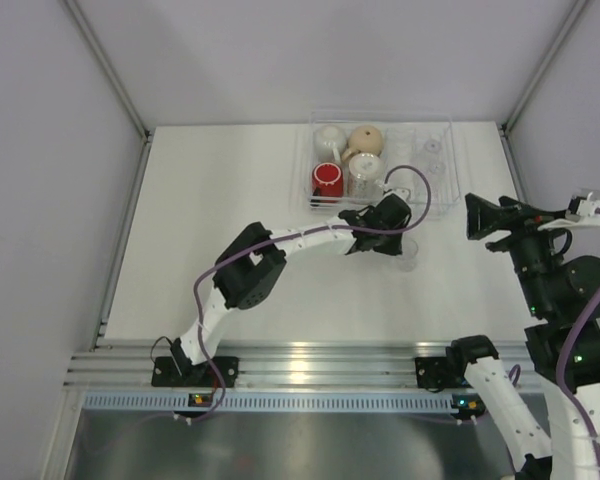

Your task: Load the cups into the dish rack

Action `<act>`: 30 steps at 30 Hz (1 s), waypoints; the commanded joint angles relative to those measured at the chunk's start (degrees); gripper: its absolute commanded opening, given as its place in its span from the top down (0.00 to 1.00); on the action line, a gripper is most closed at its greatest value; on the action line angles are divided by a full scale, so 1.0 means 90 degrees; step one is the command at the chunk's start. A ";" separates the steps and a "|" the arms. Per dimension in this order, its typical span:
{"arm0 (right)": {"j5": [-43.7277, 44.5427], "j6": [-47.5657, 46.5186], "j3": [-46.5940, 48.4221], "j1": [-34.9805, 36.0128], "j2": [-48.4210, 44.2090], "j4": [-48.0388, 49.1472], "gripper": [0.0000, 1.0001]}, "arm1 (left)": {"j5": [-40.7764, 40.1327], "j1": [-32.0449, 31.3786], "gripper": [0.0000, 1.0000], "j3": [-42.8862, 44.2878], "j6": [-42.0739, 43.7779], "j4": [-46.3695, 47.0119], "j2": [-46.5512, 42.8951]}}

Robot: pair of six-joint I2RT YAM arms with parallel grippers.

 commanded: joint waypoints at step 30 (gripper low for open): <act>-0.3851 0.1671 -0.1087 0.1410 0.2471 0.3554 0.01 | 0.3428 0.2294 1.00 -0.7114 -0.2435 0.6012 -0.8614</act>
